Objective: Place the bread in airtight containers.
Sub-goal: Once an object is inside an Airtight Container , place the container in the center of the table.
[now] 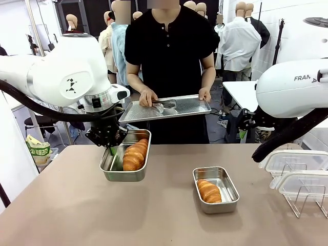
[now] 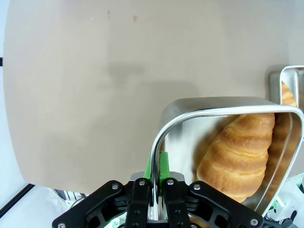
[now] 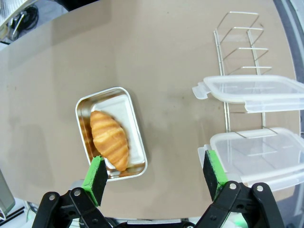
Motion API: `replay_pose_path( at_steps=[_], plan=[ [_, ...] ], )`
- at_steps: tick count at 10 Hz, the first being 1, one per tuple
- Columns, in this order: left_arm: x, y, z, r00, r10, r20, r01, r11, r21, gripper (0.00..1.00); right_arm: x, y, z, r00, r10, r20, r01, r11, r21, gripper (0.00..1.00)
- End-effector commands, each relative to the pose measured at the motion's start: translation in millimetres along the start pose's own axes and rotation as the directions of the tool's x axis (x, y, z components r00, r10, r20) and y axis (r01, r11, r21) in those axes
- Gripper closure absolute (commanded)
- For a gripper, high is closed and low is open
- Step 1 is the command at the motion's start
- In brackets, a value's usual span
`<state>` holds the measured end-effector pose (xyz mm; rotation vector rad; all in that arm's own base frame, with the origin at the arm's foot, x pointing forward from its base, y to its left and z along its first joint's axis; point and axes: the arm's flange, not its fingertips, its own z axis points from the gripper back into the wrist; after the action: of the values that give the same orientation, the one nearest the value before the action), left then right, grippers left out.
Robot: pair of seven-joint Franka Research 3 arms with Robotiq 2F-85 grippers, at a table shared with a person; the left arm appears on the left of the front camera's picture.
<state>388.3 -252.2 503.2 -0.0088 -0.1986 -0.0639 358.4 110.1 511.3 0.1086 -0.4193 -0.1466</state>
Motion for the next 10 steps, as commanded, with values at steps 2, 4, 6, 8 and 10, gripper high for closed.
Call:
replay_pose_path(
  at_steps=[2,4,6,8,10],
  plan=[
    [0,1,3,1.0,-0.002,0.006,0.002,1.0,-0.001,1.0,0,0,0,1.0,0.0,0.0,0.0,1.0,-0.005,0.0],
    [0,1,3,1.0,-0.002,0.006,0.002,1.0,-0.001,1.0,0,0,0,1.0,0.0,0.0,0.0,1.0,-0.005,0.0],
    [0,1,3,1.0,-0.002,0.006,0.002,1.0,-0.001,1.0,0,0,0,1.0,0.0,0.0,0.0,1.0,-0.005,0.0],
    [3,5,-10,0.999,-0.009,-0.044,0.007,1.0,-0.027,1.0,0,0,0,1.0,0.0,0.0,0.0,1.0,-0.005,0.0],
    [11,16,-26,0.998,0.037,-0.05,-0.04,0.997,-0.066,1.0,0,0,0,1.0,0.0,0.0,0.0,1.0,-0.005,0.0]
  ],
)
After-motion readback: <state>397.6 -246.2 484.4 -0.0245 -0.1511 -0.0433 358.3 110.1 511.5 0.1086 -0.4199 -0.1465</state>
